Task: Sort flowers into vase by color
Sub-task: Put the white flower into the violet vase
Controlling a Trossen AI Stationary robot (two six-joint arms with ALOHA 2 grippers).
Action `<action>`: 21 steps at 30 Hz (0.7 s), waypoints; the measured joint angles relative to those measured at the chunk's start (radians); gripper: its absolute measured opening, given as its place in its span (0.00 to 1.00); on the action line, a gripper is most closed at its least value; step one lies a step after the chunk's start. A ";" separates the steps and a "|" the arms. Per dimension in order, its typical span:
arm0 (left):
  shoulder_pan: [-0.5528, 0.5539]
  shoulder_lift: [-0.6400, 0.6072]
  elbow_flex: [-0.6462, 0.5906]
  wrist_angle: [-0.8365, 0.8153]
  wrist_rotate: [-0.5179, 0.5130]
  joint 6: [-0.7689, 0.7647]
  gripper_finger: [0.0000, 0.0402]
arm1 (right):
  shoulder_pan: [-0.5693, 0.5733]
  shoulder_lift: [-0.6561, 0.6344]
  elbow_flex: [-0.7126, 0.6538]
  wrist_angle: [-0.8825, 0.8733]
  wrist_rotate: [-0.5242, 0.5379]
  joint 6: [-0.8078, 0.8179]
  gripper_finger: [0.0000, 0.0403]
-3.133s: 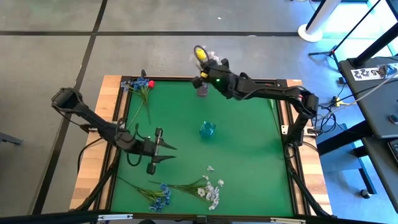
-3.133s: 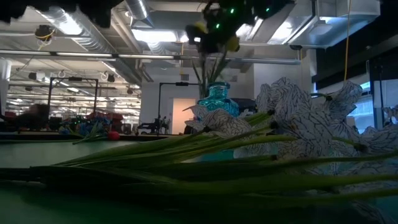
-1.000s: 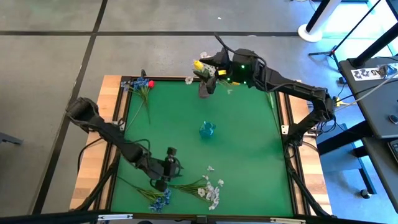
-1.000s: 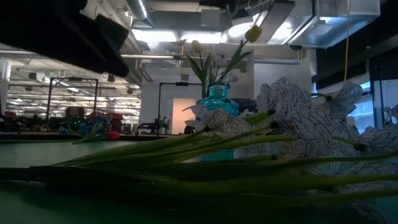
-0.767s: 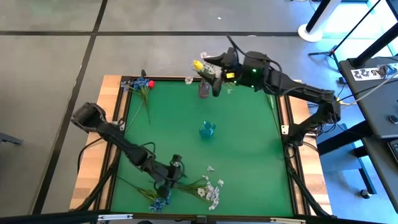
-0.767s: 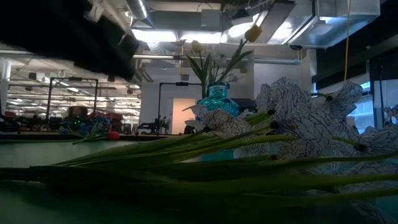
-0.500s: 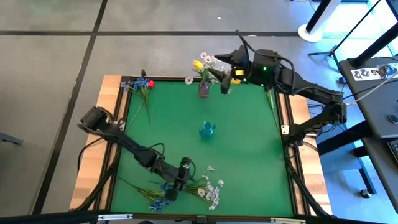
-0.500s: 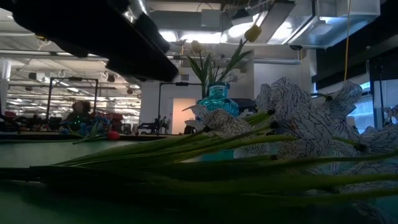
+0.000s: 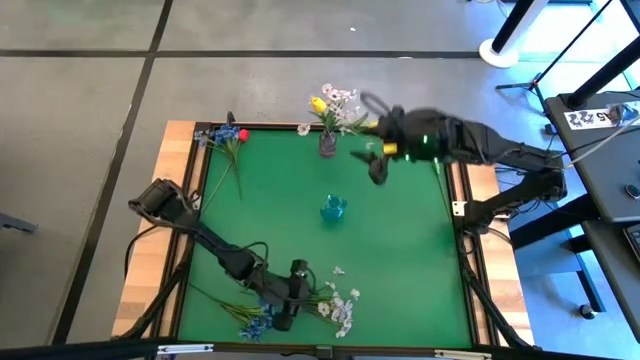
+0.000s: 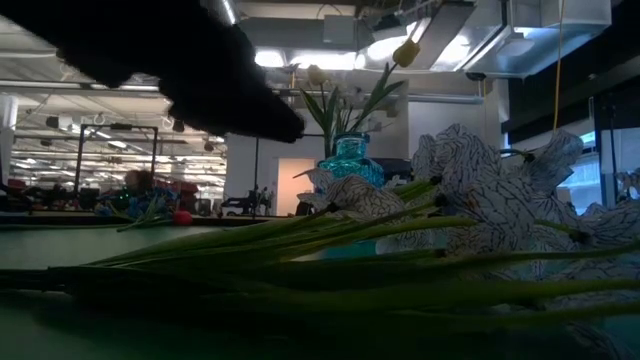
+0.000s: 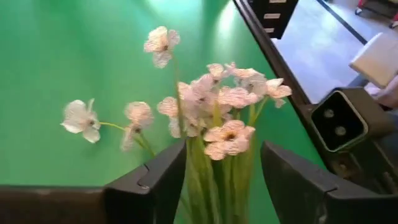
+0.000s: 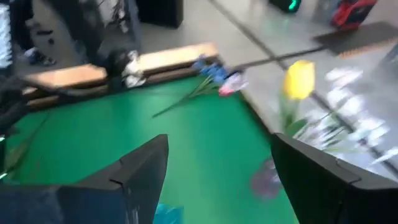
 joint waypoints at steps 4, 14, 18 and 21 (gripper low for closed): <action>-0.039 0.020 0.000 0.007 -0.016 -0.002 0.56 | 0.171 0.007 -0.022 -0.015 0.135 0.073 0.71; -0.021 0.145 0.000 -0.006 -0.086 -0.089 0.58 | 0.492 0.009 -0.082 -0.001 0.383 0.280 0.71; -0.013 0.197 0.005 0.024 -0.111 -0.171 0.58 | 0.563 0.009 -0.119 -0.001 0.407 0.354 0.71; -0.015 0.205 0.005 0.019 -0.140 -0.181 0.53 | 0.603 0.009 -0.152 0.001 0.411 0.393 0.71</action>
